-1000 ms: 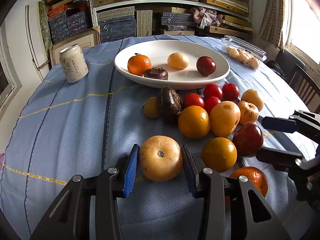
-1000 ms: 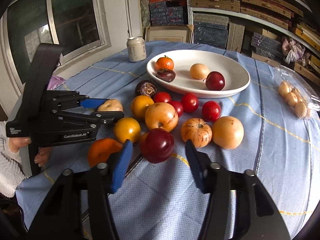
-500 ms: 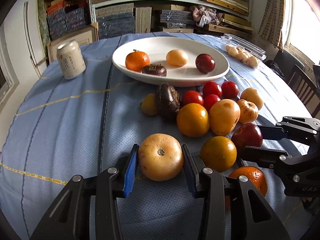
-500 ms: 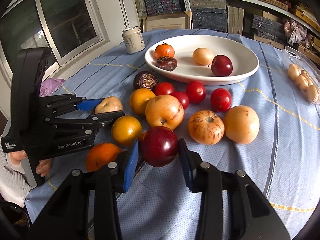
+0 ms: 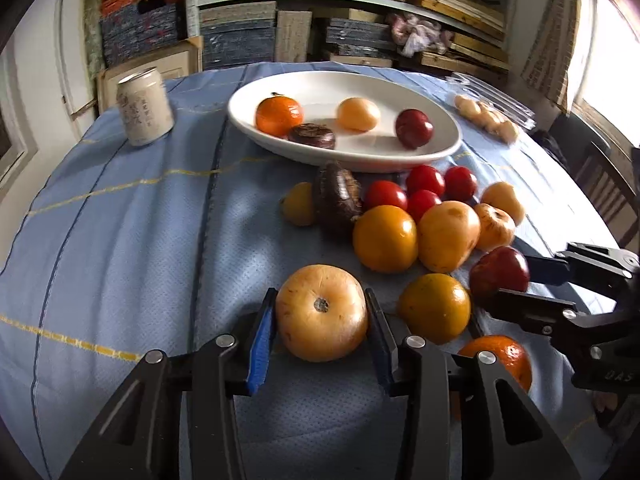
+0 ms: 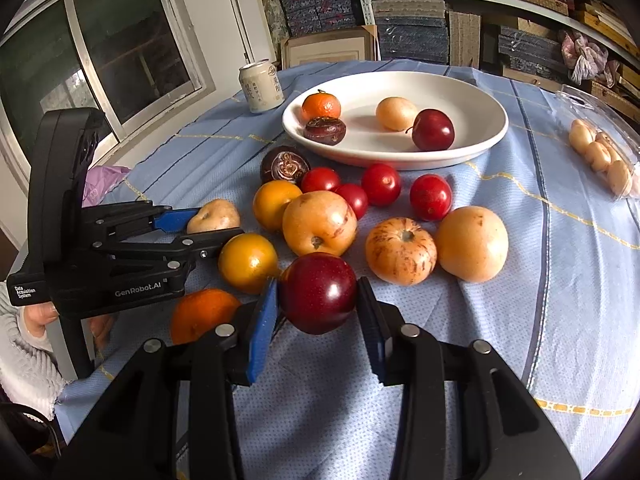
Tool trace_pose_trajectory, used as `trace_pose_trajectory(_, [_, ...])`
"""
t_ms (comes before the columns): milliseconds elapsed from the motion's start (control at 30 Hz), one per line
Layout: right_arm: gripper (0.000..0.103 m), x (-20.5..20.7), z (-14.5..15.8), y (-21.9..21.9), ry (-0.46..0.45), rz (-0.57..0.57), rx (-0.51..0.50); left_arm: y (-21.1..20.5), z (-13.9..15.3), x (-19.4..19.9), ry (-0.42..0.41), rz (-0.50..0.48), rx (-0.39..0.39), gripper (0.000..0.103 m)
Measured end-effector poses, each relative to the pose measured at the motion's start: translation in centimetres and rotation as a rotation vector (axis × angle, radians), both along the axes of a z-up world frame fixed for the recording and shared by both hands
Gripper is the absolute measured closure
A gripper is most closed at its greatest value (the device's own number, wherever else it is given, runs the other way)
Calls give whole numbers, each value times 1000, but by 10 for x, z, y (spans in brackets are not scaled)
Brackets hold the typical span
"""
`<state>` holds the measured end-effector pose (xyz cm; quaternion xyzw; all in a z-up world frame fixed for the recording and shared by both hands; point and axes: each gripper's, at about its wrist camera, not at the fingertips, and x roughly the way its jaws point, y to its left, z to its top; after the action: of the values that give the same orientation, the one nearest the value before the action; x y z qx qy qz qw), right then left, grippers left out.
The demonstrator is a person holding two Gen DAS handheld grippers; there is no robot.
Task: Organize fruits
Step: 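Close both grippers on the pale yellow fruit and red apple and lift, then lower both fruits into the white plate and open both grippers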
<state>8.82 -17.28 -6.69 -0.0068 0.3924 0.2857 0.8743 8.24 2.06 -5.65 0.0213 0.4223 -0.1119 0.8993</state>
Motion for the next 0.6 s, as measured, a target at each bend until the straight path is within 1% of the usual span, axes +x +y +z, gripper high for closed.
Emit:
trace_pose_trajectory(67, [64,-3,2,-1,-10,0,6,2,2,-2,-19,26,4,61])
trace_pose_trajectory(200, [64,-11,19,-13,-67,-13,59,-5,20,-15,-137,33,60,61])
trace_pose_trajectory(233, [64,-12,26,-17,-87,-27,77,-7,27,-16,-160,26,57,61])
trace_pose_trajectory(300, [64,-11,37,-26,-117,-56,93,-7,34,-11,-166,18,42,61])
trace_pose_trajectory(367, [64,-1,51,-34,-135,-84,102,-8,41,2,-163,25,53,61])
trace_pose_trajectory(433, [64,16,68,-40,-159,-116,94,-10,50,21,-159,33,61,61])
trace_pose_trajectory(533, [64,48,90,-41,-197,-158,72,-7,64,54,-143,53,36,61])
trace_pose_trajectory(600, [64,77,94,-39,-195,-184,71,-8,71,80,-130,73,23,61])
